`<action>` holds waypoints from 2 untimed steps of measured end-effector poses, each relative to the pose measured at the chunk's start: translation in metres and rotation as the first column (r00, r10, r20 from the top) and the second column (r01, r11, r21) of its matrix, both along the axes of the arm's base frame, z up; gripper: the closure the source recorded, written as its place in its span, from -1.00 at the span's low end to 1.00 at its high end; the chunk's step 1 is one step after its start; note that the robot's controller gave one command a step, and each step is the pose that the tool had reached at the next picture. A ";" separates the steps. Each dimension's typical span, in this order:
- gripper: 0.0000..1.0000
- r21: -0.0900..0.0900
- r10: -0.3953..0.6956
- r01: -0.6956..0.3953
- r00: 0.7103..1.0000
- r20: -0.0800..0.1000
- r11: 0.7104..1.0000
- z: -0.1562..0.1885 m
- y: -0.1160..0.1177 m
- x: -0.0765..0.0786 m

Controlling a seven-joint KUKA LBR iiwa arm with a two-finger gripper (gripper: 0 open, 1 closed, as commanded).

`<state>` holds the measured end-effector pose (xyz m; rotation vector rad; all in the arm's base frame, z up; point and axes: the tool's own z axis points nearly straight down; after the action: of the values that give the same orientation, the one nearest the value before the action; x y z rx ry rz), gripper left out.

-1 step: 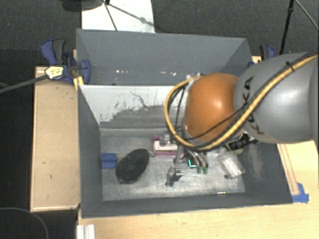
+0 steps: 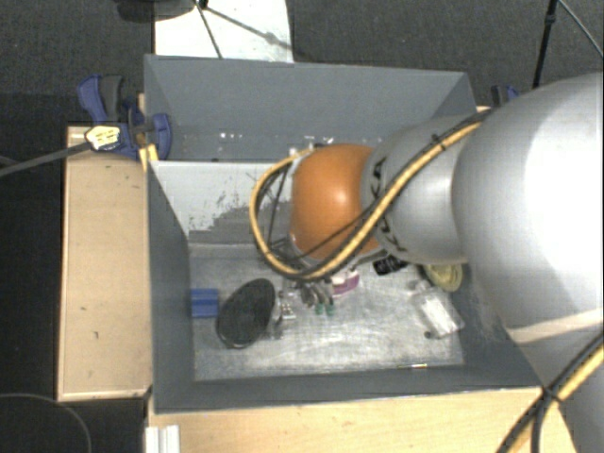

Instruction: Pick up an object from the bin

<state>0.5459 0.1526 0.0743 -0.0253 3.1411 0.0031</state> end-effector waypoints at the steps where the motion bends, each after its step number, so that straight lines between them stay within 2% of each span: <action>1: -1.00 0.000 0.175 -0.175 0.985 0.004 0.985 0.009 0.063 -0.010; 2: 1.00 0.000 0.168 -0.168 0.986 0.003 0.986 0.009 0.061 -0.010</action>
Offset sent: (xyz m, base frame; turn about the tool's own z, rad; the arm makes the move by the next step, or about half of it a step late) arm -0.0106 0.0607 0.0083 -0.1757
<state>0.5360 0.2134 0.0830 -0.2894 3.1249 0.0029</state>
